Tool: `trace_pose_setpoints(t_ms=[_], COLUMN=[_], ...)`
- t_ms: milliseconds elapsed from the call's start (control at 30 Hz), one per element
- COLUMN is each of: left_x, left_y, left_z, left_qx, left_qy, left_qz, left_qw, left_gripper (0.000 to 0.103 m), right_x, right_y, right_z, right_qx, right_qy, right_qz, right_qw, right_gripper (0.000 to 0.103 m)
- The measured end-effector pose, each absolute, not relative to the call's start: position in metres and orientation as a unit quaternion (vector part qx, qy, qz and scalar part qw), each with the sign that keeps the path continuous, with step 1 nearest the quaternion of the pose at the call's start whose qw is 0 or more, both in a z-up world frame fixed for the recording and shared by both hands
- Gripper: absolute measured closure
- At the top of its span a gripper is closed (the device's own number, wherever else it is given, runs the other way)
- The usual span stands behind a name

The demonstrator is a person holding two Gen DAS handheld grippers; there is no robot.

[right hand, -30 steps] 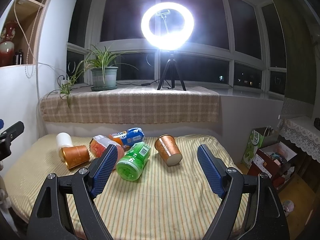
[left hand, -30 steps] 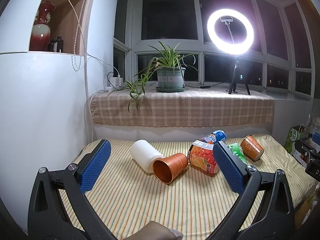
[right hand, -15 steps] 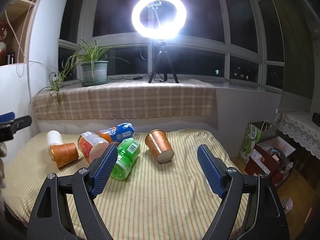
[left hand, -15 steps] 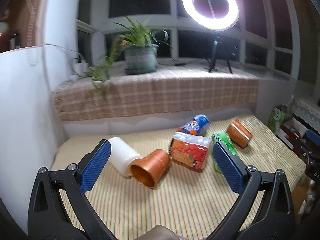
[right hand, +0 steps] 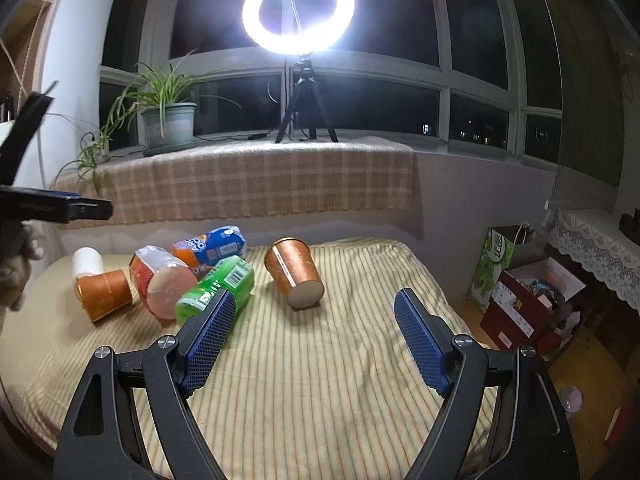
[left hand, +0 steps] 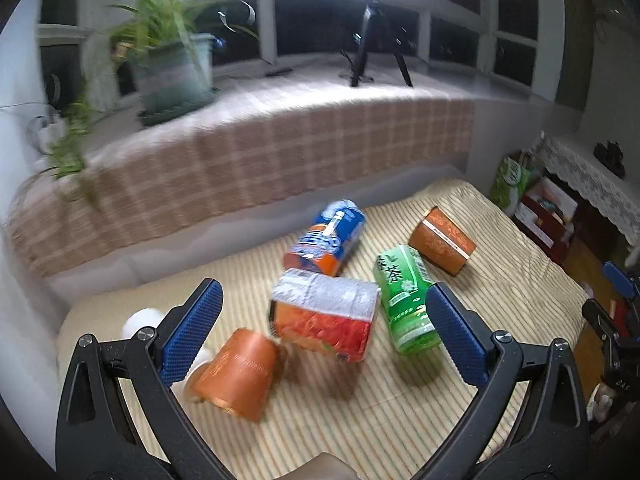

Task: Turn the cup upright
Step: 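Reach the left tool to the lying blue-orange ARCTIC OCEAN cup and grasp it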

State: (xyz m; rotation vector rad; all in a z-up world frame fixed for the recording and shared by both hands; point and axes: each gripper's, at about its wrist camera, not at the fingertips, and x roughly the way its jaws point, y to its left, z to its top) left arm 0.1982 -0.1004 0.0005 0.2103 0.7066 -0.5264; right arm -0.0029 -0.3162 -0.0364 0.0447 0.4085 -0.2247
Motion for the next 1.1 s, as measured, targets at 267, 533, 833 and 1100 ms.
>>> trace_pose_setpoints(t_ms=[267, 533, 833, 1100], left_x=[0.266, 0.32, 0.348, 0.366], left_y=[-0.138, -0.175, -0.203, -0.211], left_z=[-0.018, -0.05, -0.078, -0.099], left_qx=[0.122, 0.161, 0.194, 0.214], left_qy=[0.419, 0.48, 0.513, 0.539], left_qz=[-0.282, -0.288, -0.289, -0.274], left_qw=[0.854, 0.813, 0.785, 0.767], left_gripper=[0.005, 0.012, 0.016, 0.023], right_x=[0.002, 0.007, 0.021, 0.026], right_y=[-0.329, -0.339, -0.356, -0.362], right_z=[-0.045, -0.058, -0.076, -0.081], right_qx=[0.039, 0.049, 0.079, 0.084], right_qy=[0.241, 0.259, 0.277, 0.278], right_qz=[-0.096, -0.101, -0.109, -0.111], right_qw=[0.965, 0.959, 0.951, 0.95], right_gripper=[0.021, 0.021, 0.021, 0.021])
